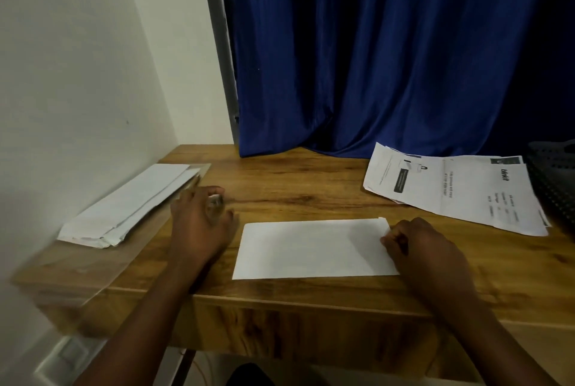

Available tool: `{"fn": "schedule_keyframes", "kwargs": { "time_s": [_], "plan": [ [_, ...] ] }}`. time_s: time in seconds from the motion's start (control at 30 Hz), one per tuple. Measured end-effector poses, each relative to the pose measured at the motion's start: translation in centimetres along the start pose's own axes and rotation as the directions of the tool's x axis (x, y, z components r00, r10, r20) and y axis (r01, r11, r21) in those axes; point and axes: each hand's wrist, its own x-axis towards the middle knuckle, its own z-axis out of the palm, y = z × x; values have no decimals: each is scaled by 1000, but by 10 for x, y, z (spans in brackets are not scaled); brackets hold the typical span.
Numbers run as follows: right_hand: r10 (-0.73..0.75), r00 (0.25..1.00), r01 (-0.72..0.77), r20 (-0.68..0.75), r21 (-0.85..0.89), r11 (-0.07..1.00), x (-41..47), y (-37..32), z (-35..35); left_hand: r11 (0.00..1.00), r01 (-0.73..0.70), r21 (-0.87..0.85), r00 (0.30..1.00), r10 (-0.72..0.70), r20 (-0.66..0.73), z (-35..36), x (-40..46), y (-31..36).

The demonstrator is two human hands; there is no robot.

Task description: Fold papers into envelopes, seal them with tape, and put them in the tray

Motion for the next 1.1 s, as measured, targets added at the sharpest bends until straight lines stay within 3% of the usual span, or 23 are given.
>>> {"fn": "schedule_keyframes", "kwargs": {
  "time_s": [0.1, 0.23, 0.37, 0.67, 0.77, 0.83, 0.97, 1.1],
  "plan": [
    [-3, 1000, 3, 12, 5, 1000, 0, 0, -1, 995, 44, 94, 996, -51, 68, -7, 24, -10],
    [-3, 1000, 2, 29, 19, 1000, 2, 0, -2, 992, 78, 96, 983, -93, 157, 2, 41, -22],
    [-3, 999, 2, 38, 28, 1000, 1, 2, 0, 982, 106, 154, 984, -126, 128, 14, 47, -24],
    [-19, 1000, 19, 23, 33, 999, 2, 5, 2, 978, 197, 70, 980, -197, -6, 17, 49, -16],
    [-19, 999, 18, 30, 32, 999, 3, 6, 3, 983, 181, 23, 983, -182, 34, 10, 38, -1],
    [-17, 1000, 16, 26, 31, 999, 3, 6, 4, 978, 176, -113, 977, -160, 138, 6, 28, 18],
    [-19, 1000, 19, 10, 30, 999, 2, 5, 3, 802, 253, -541, 898, 13, 440, 16, -9, 75],
    [-4, 1000, 4, 0, 54, 999, 0, 3, -1, 534, 499, -683, 742, 143, 655, 49, -45, 112]
  ]
}}
